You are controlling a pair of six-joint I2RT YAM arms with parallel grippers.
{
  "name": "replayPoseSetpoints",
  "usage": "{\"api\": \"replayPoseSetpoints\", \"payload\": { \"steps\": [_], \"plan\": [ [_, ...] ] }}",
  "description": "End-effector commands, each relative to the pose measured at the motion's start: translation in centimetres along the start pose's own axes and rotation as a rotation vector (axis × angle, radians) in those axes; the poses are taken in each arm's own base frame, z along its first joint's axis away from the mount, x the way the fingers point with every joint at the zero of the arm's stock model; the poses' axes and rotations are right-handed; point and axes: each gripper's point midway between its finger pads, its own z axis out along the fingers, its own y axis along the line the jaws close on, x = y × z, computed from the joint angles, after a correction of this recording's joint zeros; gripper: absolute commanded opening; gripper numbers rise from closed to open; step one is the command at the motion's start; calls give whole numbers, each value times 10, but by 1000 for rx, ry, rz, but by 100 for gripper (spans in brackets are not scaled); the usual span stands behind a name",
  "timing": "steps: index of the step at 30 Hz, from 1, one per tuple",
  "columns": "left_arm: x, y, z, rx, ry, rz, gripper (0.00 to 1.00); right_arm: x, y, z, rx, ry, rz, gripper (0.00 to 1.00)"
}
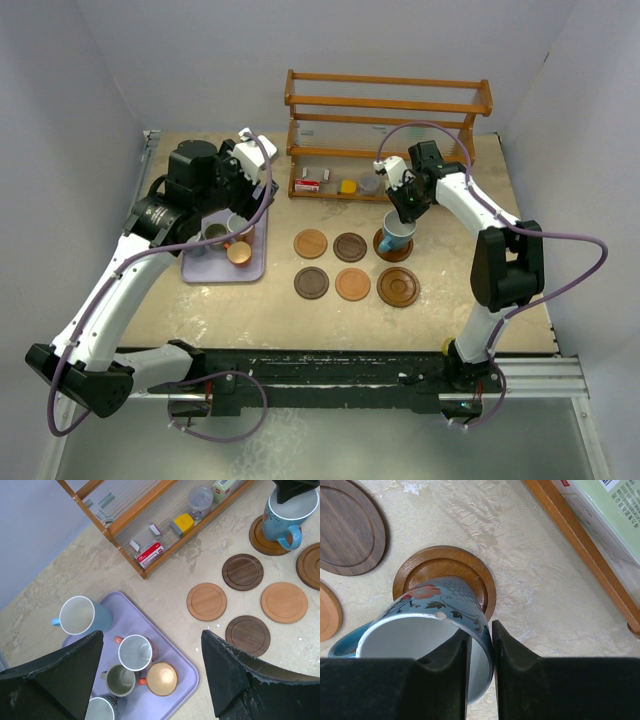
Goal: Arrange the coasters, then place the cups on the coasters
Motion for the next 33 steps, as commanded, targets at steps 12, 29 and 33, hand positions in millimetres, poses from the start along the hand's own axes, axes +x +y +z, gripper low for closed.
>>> {"api": "replayPoseSetpoints", "payload": {
  "steps": [12, 29, 33],
  "plan": [
    [3, 35, 0, -162, 5, 0, 80, -9, -3, -22, 19, -10, 52, 40],
    [60, 143, 45, -131, 126, 11, 82, -43, -11, -112, 146, -203, 48, 57],
    [79, 174, 70, -93, 166, -1, 82, -45, 1, -137, 137, -276, 70, 62]
  ]
}}
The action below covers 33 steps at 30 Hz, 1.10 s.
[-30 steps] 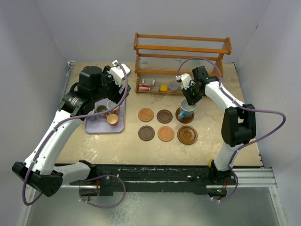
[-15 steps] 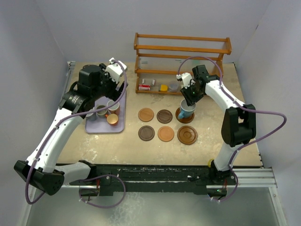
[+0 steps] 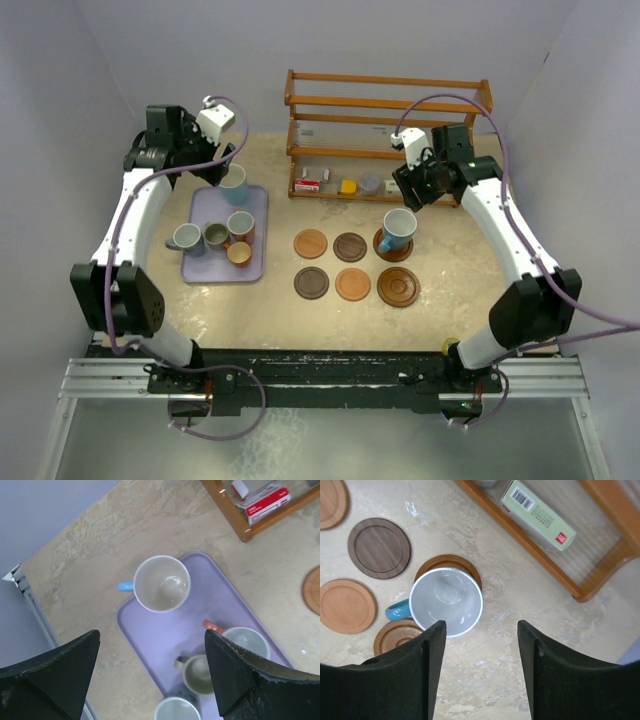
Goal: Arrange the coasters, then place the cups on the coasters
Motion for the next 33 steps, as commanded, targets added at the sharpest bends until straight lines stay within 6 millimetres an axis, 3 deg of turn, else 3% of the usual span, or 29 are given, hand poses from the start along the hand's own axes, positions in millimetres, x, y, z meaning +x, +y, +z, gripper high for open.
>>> {"api": "replayPoseSetpoints", "payload": {
  "steps": [1, 6, 14, 19, 24, 33],
  "plan": [
    [-16, 24, 24, 71, -53, 64, 82, -18, 5, -43, 15, -113, 39, 64],
    [-6, 42, 70, 141, -14, 88, 83, -14, 24, -66, -41, -165, 53, 71],
    [14, 47, 129, 278, 54, 184, 83, 3, 51, -76, -123, -196, 47, 73],
    [34, 42, 148, 364, 109, 236, 81, 16, 63, -76, -162, -186, 66, 72],
    [52, 41, 158, 385, 150, 272, 73, 20, 65, -75, -165, -184, 73, 72],
    [56, 27, 169, 427, 143, 291, 53, 22, 67, -65, -182, -166, 81, 69]
  ]
}}
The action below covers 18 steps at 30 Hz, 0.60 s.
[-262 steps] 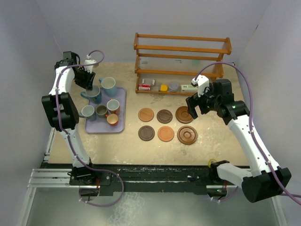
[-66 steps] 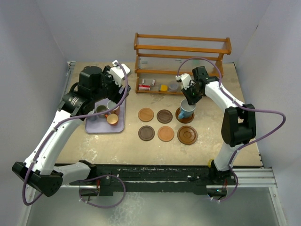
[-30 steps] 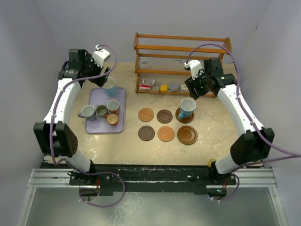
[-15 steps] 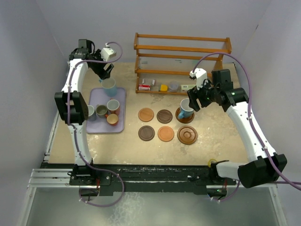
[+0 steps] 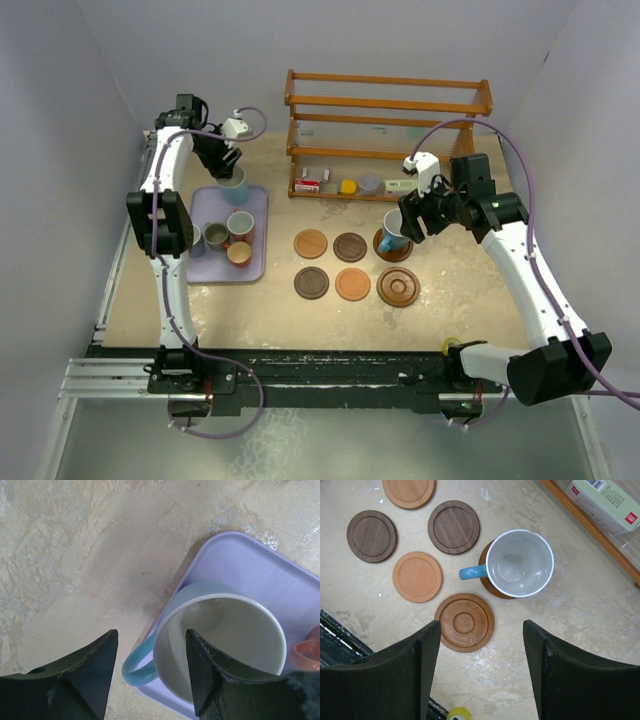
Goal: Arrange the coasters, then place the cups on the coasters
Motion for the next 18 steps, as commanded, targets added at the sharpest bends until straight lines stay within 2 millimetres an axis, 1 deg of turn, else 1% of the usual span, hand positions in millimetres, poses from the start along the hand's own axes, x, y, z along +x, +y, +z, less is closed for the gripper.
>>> {"api": "replayPoseSetpoints", "payload": {
  "steps": [1, 5, 9, 15, 18],
  "plan": [
    [-24, -1, -4, -1, -52, 89, 51, -2, 5, 3, -31, -18, 14, 68],
    [-24, -6, 6, 1, -16, 115, 42, -1, 5, 4, -33, -16, 17, 68],
    [-23, -9, 11, 2, 14, 132, 31, 0, 5, 4, -34, -13, 17, 67],
    [-24, -11, 5, -3, 26, 139, 16, -1, 7, 4, -46, -15, 16, 67],
    [-24, -13, 0, -9, 33, 153, 6, -1, 7, 3, -47, -14, 10, 66]
  ]
}}
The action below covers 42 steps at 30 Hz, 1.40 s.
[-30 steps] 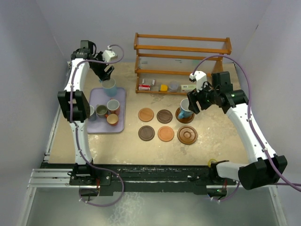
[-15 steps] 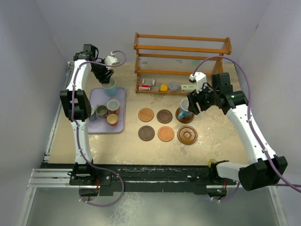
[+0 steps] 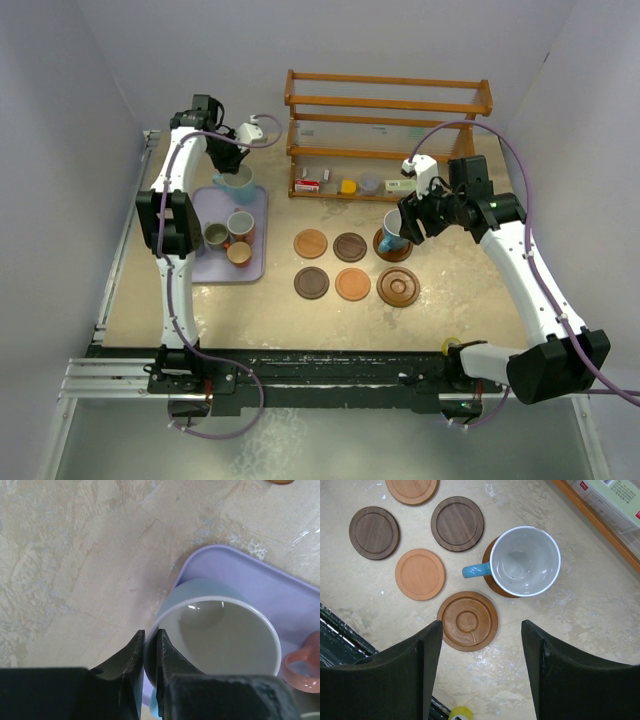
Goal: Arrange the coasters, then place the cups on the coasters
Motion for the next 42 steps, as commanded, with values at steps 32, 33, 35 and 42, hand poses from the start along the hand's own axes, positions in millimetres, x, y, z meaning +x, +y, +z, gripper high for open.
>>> {"api": "replayPoseSetpoints", "payload": {
  "steps": [32, 33, 35, 42],
  "plan": [
    [-121, -38, -202, -605, -415, -516, 3, -192, 42, -5, -25, -478, -48, 64],
    [-130, -47, -202, -591, -434, -533, 3, -198, 47, -4, -34, -496, -42, 65],
    [-144, -60, -200, -566, -461, -562, 3, -207, 55, -1, -55, -524, -34, 66],
    [-186, -108, -180, -478, -507, -646, 3, -225, 66, 12, -85, -515, 21, 66]
  ]
}}
